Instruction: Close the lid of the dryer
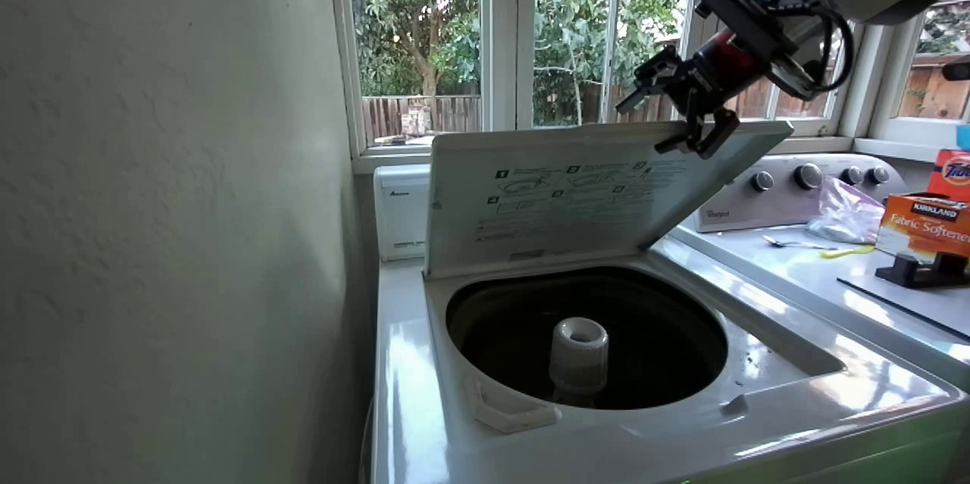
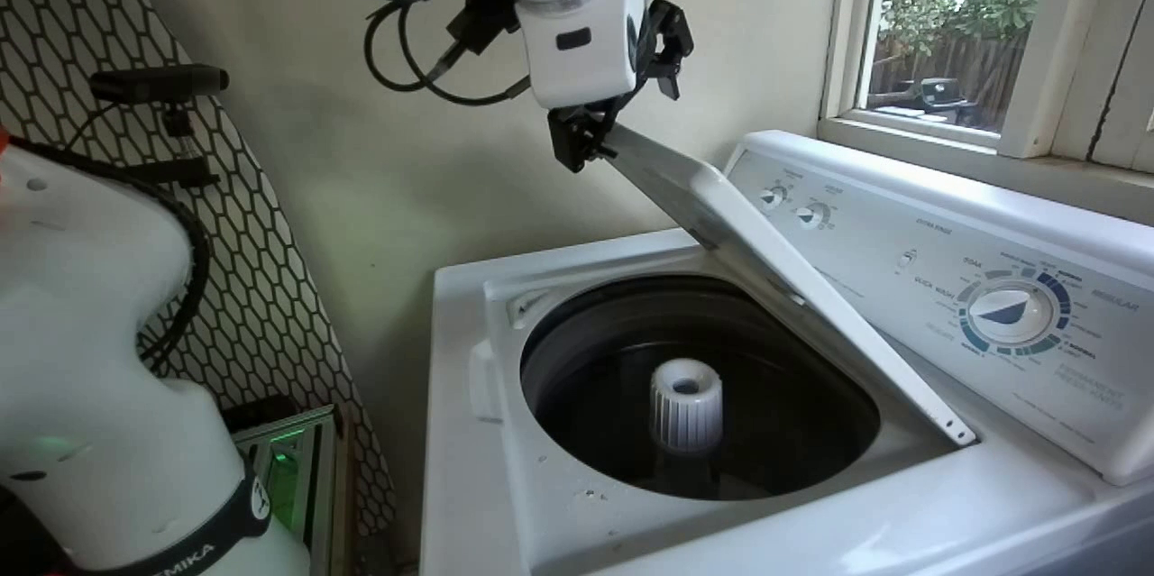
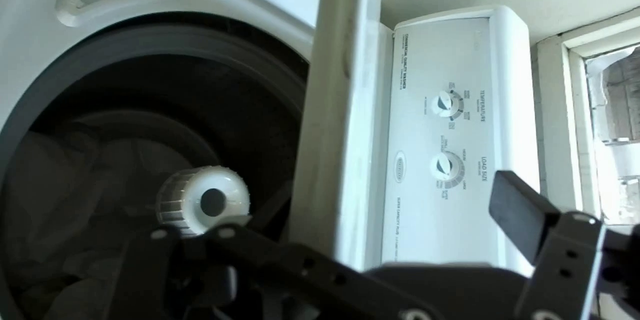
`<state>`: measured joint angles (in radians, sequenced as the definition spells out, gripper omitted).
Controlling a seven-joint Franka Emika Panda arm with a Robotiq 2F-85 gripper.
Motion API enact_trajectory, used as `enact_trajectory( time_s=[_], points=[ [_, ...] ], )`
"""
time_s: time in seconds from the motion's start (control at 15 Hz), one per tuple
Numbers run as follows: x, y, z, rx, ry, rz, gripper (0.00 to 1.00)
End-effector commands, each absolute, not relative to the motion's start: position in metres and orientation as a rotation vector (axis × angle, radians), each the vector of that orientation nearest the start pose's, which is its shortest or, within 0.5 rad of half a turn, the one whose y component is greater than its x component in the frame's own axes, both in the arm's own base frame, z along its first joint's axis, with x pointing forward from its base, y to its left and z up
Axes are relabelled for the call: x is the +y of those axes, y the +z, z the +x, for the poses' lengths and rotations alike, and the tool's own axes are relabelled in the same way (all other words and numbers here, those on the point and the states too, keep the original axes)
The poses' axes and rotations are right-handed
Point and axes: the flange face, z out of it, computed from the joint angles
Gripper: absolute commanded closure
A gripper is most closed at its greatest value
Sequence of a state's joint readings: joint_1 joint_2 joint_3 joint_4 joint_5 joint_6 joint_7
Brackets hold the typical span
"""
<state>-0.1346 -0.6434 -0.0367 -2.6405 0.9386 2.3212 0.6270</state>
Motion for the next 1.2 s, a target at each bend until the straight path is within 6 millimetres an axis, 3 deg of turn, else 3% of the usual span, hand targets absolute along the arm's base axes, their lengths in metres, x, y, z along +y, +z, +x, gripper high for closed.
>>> enact_trajectory(
  time_s=[0.0, 0.13, 0.2, 0.4, 1.13],
  points=[
    [-0.050, 0.459, 0.349, 1.399, -0.128, -1.738, 0.00],
    [-0.050, 0.443, 0.341, 1.377, -0.128, -1.740, 0.00],
    [-0.054, 0.445, 0.353, 1.356, -0.125, -1.741, 0.00],
    [-0.057, 0.433, 0.349, 1.303, -0.130, -1.735, 0.00],
    [-0.060, 0.428, 0.341, 1.264, -0.064, -1.771, 0.00]
  ],
)
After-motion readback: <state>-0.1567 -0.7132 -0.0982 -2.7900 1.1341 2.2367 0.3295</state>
